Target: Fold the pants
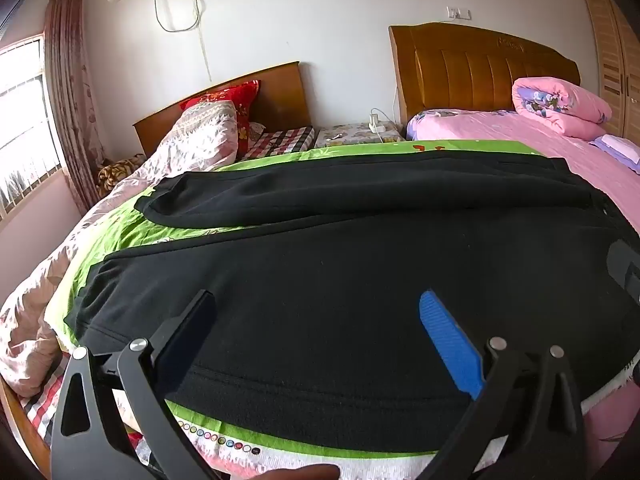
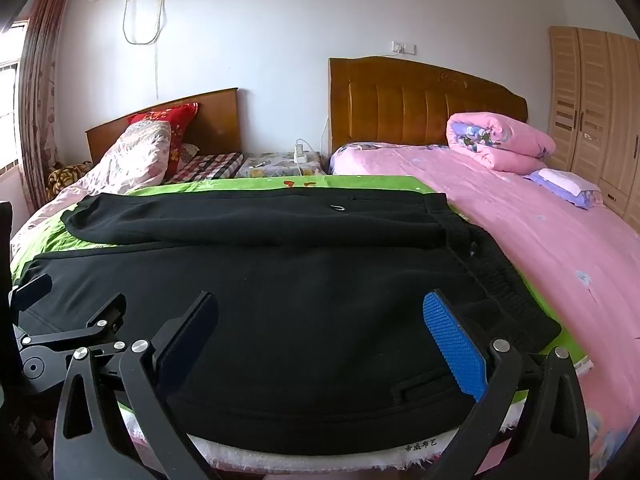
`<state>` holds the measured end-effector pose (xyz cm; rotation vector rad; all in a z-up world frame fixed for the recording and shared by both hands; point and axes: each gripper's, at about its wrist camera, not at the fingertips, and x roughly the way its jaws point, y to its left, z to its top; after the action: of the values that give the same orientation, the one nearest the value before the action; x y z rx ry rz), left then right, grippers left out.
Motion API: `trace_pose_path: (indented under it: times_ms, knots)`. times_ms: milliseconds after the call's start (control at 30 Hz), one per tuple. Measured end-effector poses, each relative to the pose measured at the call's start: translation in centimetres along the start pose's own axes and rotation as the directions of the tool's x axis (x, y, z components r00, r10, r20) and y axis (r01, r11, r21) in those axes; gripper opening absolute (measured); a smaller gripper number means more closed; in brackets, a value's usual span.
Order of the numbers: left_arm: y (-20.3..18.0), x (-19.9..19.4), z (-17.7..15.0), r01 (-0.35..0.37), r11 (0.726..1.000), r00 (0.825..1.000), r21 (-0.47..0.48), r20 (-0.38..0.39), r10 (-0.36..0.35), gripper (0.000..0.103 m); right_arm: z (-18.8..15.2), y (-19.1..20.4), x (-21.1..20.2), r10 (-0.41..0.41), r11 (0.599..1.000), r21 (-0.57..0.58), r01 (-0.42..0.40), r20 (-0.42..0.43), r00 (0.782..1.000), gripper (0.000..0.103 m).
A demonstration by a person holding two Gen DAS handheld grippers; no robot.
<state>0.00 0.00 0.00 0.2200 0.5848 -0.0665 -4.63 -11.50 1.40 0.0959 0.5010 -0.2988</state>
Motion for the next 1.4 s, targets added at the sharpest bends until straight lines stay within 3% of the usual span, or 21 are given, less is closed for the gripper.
trace_pose_path:
  times_ms: [1400]
  knots:
    - [-0.4, 0.5, -1.0, -0.001, 1.000, 1.000, -0.003, 0.003, 0.001, 0.102, -0.6, 0.2, 0.3, 0.016, 1.000, 0.005, -0.016, -0.029, 0.999, 0.099]
